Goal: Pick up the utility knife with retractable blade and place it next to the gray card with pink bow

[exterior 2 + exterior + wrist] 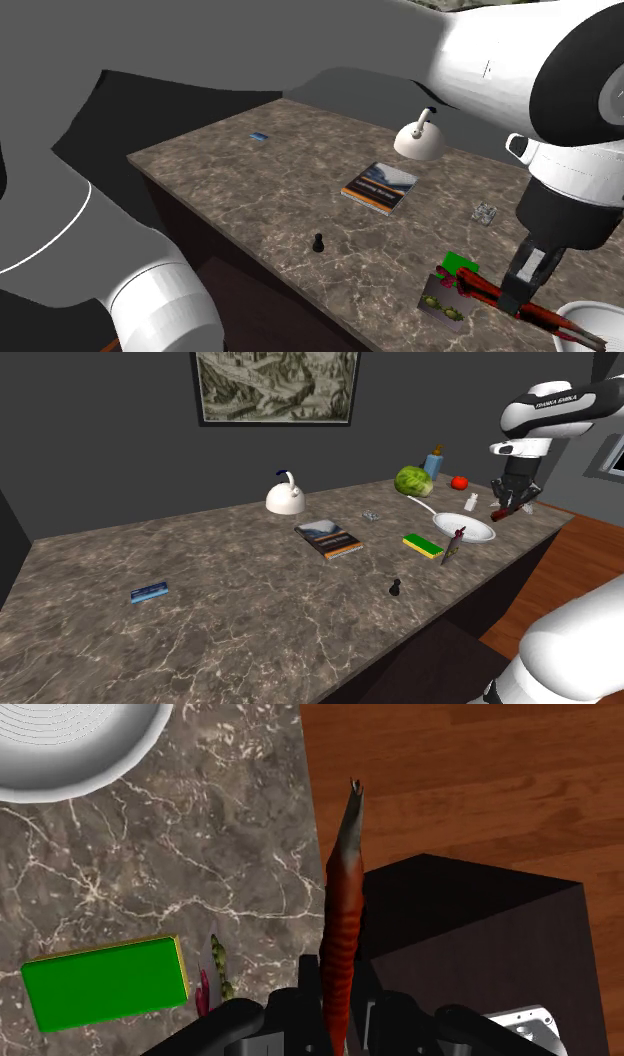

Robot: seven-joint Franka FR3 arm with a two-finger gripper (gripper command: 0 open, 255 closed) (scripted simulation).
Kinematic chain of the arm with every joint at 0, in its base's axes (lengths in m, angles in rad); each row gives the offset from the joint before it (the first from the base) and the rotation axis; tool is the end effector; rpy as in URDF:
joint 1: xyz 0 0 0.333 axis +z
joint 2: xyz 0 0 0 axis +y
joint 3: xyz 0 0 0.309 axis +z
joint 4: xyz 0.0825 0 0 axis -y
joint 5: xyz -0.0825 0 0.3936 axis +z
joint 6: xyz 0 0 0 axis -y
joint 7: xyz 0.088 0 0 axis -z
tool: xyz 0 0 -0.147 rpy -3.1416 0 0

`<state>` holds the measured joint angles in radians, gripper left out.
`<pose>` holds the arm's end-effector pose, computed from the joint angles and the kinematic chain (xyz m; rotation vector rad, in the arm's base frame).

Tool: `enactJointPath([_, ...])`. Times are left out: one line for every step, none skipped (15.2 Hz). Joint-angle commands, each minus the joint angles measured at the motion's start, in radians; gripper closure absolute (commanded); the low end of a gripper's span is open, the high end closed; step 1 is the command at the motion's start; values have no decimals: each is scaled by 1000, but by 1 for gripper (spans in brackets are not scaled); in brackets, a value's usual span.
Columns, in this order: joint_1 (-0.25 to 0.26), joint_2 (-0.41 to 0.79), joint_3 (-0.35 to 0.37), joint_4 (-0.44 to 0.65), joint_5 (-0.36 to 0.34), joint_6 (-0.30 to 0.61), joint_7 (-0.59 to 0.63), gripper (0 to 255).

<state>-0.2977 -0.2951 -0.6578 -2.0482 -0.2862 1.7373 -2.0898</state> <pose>0.2383 -0.4305 0.4817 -2.5204 -1.7612 0.1625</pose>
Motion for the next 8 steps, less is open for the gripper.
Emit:
enactJointPath([-10,36,-44,36,8,8,-62,255])
enactJointPath([-15,56,-66,54,15,12,-93,255])
enactJointPath([-20,78,-89,73,23,17,-125,255])
enactJointPath([-25,102,-112,94,35,21,-158,255])
enactJointPath([-28,114,-123,104,41,23,-174,255])
enactJointPath([-29,115,-124,92,41,37,-173,255])
enactJointPath([-30,116,-126,79,41,50,-172,255])
enactJointPath([-30,118,-127,67,41,64,-172,255])
